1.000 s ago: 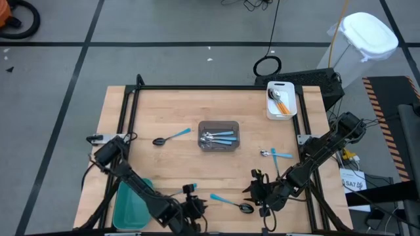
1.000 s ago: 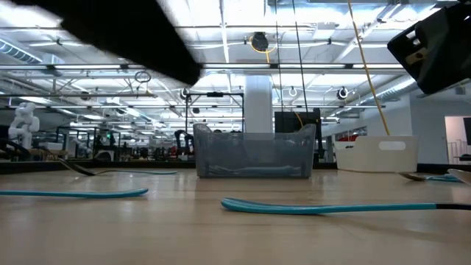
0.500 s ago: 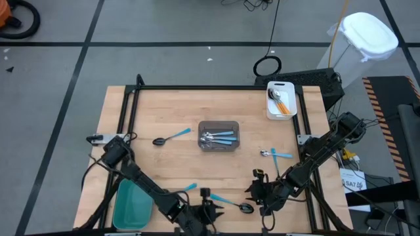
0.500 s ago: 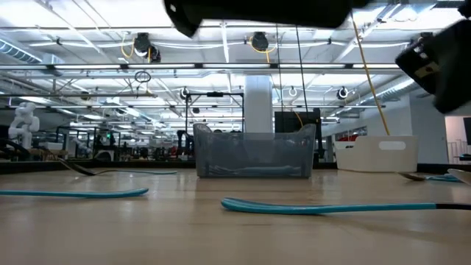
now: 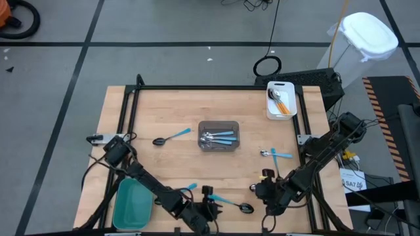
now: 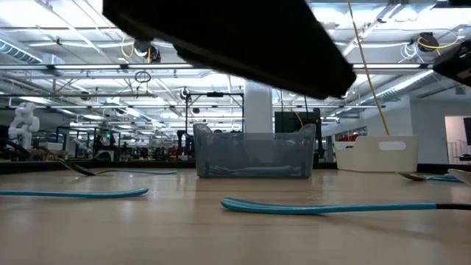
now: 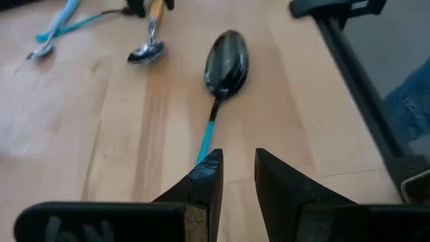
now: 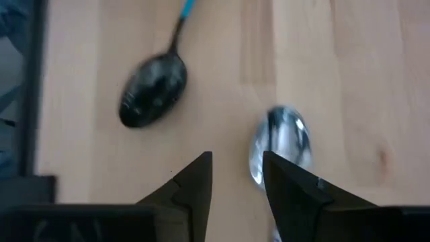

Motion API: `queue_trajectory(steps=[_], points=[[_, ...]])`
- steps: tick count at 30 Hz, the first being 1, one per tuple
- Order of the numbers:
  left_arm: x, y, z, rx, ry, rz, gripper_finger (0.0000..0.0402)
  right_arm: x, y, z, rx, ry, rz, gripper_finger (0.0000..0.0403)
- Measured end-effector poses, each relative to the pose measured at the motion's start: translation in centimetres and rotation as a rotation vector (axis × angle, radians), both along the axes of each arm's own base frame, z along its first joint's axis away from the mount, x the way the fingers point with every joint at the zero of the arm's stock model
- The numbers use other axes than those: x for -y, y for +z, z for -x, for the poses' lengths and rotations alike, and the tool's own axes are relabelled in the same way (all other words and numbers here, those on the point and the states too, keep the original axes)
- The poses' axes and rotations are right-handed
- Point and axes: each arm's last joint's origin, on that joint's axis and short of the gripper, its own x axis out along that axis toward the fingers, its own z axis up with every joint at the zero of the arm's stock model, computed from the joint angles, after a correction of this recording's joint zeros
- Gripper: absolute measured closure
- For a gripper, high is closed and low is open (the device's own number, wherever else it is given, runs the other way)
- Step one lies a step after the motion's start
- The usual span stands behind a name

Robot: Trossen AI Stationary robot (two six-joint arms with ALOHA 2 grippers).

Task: Sort silverware by color (type)
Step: Put the yellow spoon into the white bin

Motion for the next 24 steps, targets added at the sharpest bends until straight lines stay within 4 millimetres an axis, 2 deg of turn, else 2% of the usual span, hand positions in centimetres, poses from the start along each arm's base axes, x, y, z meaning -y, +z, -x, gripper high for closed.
queue_trajectory(steps=[4,8,12,16,24], points=[[-0.2,0.0,0.0,0.002,0.036,0.009,0.0314,0.3,-0.3,0.9,-0.069,-0.034,0.038,0.0275],[-0.1,0.1,-0.1,0.013,0.036,0.016,0.0314,0.8,-0.6,1.8,-0.212,-0.012,0.056,0.0275],[-0.4,0.7,-0.9,0.079,0.04,0.053,0.0314,1.2,-0.7,2.2,-0.26,-0.012,0.1,0.0271],[-0.8,0.9,-1.6,0.121,0.049,0.089,0.0314,1.1,-0.7,2.2,-0.265,-0.007,0.08,0.0251],[-0.8,0.8,-1.6,0.109,0.037,0.121,0.0314,1.1,-1.9,2.1,-0.29,-0.033,0.138,0.0195]])
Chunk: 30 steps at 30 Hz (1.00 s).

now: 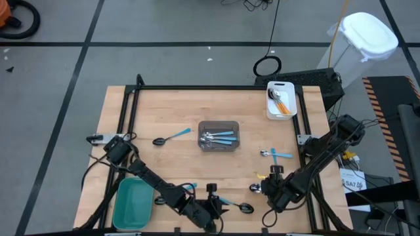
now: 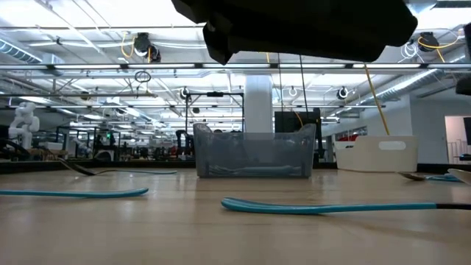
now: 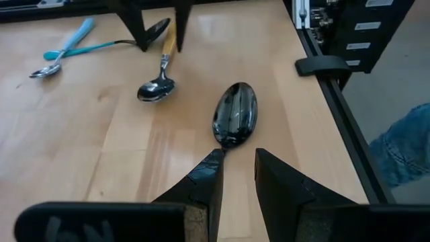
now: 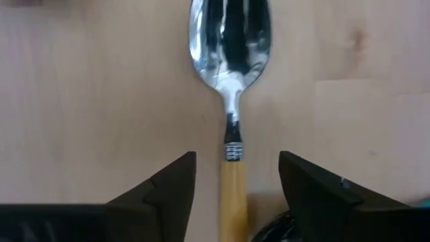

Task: Sort silverware by color (type)
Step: Put the yellow spoon into the white bin

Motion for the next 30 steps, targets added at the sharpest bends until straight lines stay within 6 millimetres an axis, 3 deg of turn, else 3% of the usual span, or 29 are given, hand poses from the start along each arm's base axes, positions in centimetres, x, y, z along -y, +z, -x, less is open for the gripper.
queue_trajectory(steps=[6,14,30], points=[[0.1,0.0,0.0,0.0,0.011,0.022,0.0314,-0.2,-1.3,-0.2,-0.044,0.022,0.048,0.0184],[0.1,0.0,0.0,-0.006,0.011,0.055,0.0314,-0.5,-2.7,-0.6,-0.101,0.041,0.057,0.0209],[0.1,0.0,0.0,-0.006,0.016,0.068,0.0314,-0.6,-2.6,-0.8,-0.105,0.024,-0.002,0.0365]])
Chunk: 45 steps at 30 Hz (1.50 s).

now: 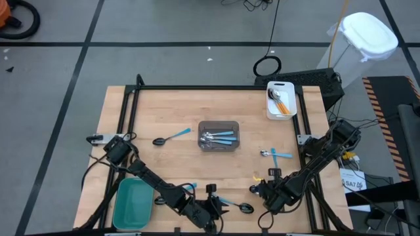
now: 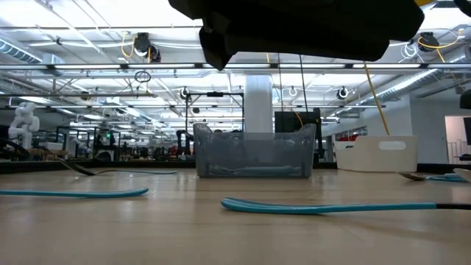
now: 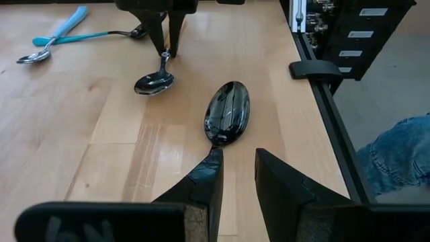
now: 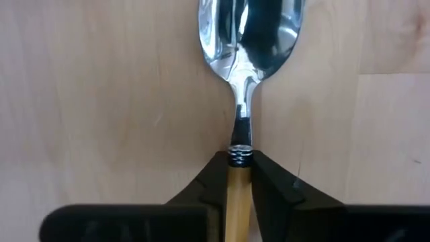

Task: Sort silverware by color (type)
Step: Put the yellow spoon into the white bin

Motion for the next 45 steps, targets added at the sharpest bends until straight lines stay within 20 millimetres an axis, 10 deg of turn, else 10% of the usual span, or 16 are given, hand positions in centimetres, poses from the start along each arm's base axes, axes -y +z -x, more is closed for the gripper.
queue_trajectory(steps=[22,45], points=[[0.1,-0.1,0.1,-0.008,0.002,0.008,0.0314,2.0,6.8,-1.6,0.322,-0.185,0.0,0.0365],[-0.8,-0.9,0.2,-0.09,-0.015,-0.105,0.0314,15.9,15.1,-0.3,0.576,-0.535,0.267,0.0365]])
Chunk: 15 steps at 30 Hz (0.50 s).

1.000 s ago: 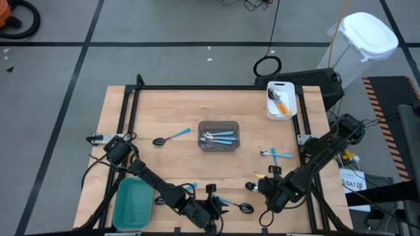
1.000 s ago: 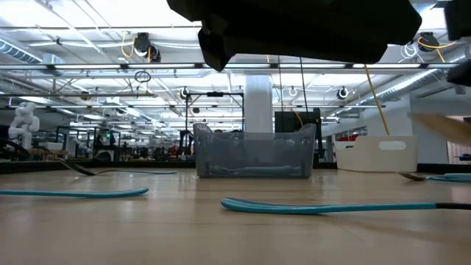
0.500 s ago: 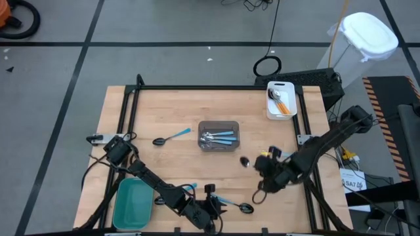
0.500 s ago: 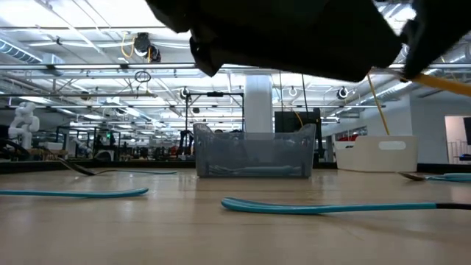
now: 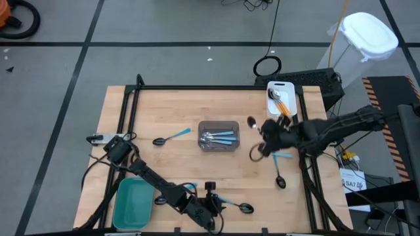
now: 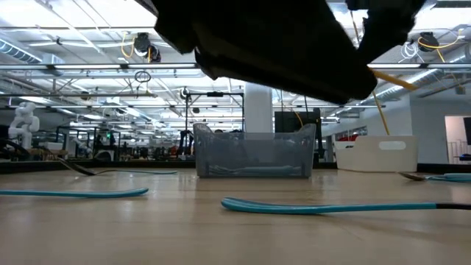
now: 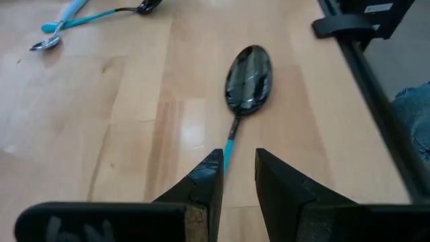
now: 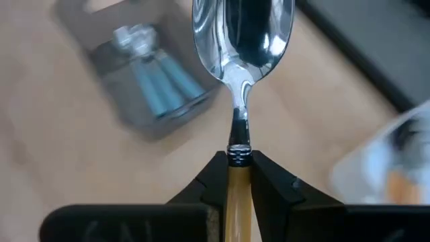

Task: Sort silverware by color (type)
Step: Put the yellow spoon into the white bin

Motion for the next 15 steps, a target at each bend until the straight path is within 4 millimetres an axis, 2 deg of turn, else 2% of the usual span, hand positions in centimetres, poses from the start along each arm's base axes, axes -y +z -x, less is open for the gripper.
queue_trajectory(steps=[7,11,15], points=[[-1.1,-0.2,-0.5,-0.024,0.003,-0.046,0.0314,4.1,1.1,1.2,-0.018,-0.123,0.116,0.0365],[-2.0,-0.2,-1.0,-0.024,0.023,-0.049,0.0314,5.7,1.6,1.9,-0.038,-0.189,0.213,0.0365],[-2.4,-0.2,-1.3,-0.024,0.047,-0.032,0.0314,6.9,1.4,2.8,-0.053,-0.231,0.234,0.0365]])
